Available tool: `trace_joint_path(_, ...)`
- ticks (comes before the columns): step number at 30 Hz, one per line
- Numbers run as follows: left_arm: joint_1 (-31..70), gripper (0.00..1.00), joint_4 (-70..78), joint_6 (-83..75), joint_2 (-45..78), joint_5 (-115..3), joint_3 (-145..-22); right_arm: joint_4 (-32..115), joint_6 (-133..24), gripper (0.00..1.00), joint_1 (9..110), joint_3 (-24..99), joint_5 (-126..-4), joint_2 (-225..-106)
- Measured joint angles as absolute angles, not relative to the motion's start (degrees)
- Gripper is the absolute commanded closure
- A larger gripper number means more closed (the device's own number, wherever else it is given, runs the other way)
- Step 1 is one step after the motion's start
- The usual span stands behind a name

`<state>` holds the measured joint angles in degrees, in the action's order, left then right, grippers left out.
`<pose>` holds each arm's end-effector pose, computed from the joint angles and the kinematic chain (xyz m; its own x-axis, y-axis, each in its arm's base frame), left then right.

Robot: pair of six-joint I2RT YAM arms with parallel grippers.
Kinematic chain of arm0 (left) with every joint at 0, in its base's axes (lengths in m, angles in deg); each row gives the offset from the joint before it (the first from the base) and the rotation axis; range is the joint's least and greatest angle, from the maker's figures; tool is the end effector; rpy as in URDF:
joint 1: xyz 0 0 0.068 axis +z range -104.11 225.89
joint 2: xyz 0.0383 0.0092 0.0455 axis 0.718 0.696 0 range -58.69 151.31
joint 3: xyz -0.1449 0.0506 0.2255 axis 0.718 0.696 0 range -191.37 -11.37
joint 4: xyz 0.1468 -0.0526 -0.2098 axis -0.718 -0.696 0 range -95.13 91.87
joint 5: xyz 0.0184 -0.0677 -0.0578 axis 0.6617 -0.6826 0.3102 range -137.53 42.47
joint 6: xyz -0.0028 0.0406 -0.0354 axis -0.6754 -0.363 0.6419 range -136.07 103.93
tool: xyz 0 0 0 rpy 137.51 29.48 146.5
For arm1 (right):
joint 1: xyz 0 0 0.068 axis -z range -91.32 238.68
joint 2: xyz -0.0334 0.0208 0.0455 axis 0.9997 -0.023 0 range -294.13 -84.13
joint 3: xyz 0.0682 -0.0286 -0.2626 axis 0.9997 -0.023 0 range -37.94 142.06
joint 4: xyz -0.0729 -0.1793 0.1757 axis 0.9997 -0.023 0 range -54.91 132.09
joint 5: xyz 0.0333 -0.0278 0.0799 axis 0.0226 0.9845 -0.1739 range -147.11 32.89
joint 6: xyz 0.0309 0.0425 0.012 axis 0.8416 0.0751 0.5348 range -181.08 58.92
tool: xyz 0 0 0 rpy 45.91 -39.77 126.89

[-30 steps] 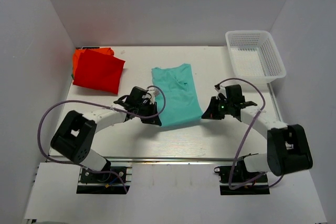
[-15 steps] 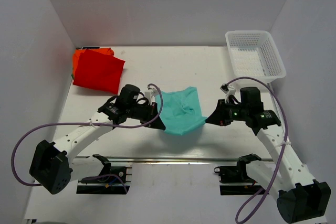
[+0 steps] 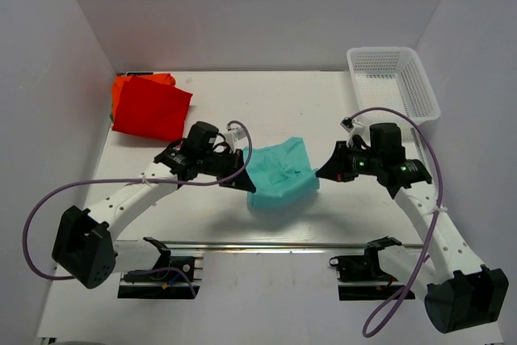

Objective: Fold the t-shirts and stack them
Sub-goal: Fold the long partially folded tshirt into a neat square

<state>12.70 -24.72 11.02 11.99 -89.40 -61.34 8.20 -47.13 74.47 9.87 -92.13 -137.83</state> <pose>0.1972 -0.1574 0.2582 -0.9056 0.1873 -0.3805 0.4202 0.5173 -0.7455 0.1820 0.0670 0.2949 -0.7535 0.0129 -0.6574 -0.4605 0.7032 0.5417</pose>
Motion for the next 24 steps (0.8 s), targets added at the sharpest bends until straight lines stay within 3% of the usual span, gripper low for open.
trace_joint_path(11,15.6,1.0,-26.7,11.6,18.3,-81.4,-69.1,17.0,-43.3,1.0,74.5,13.8,-87.2,-147.3)
trace_joint_path(24,24.0,1.0,-21.3,14.5,29.0,-81.4,-71.4,23.3,-41.6,1.0,74.5,23.3,-86.3,-164.8)
